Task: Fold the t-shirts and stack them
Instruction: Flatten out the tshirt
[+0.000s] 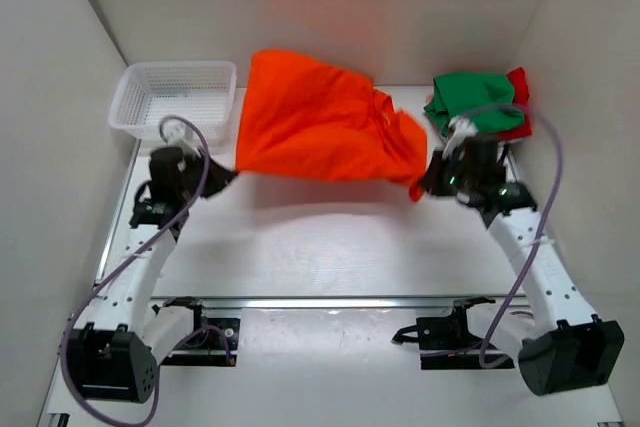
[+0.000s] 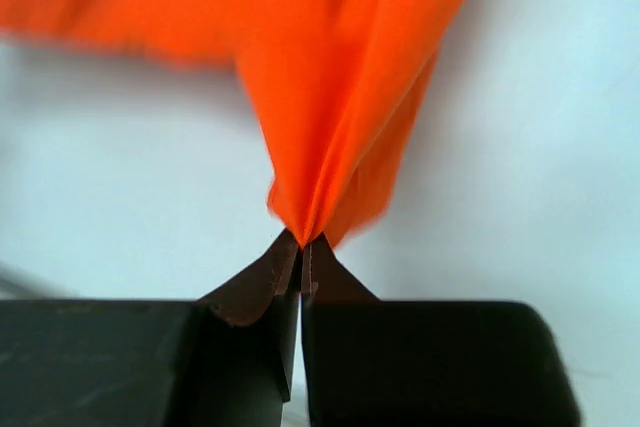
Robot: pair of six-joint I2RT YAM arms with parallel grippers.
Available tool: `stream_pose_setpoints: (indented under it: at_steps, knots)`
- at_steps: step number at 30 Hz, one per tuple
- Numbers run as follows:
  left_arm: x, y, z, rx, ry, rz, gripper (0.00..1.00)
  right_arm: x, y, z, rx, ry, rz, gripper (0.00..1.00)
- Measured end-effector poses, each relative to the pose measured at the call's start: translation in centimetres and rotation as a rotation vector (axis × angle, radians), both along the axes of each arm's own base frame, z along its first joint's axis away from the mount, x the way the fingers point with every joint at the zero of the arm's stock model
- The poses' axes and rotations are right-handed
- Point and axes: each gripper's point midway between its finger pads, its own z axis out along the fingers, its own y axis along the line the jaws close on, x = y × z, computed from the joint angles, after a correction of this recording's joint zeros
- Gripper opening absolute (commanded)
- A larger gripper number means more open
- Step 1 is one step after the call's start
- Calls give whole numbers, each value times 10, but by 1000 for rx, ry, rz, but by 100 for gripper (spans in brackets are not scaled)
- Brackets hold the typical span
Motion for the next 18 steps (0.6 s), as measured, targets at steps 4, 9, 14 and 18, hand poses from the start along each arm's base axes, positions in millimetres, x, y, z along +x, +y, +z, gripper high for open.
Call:
stream_pose_setpoints:
  at_steps: [4,9,14,18]
  knots:
    - [-56,5,-130,39,340,9,6,-99,19,-117,19,365,44,40]
    - [-85,15,-150,42,347,64,9,-136,15,-130,111,399,-13,55]
    - [-77,9,-137,28,278,54,5,-119,3,-117,181,336,-103,58]
    - [-81,9,-146,21,290,56,0,-117,0,-133,153,418,-145,59]
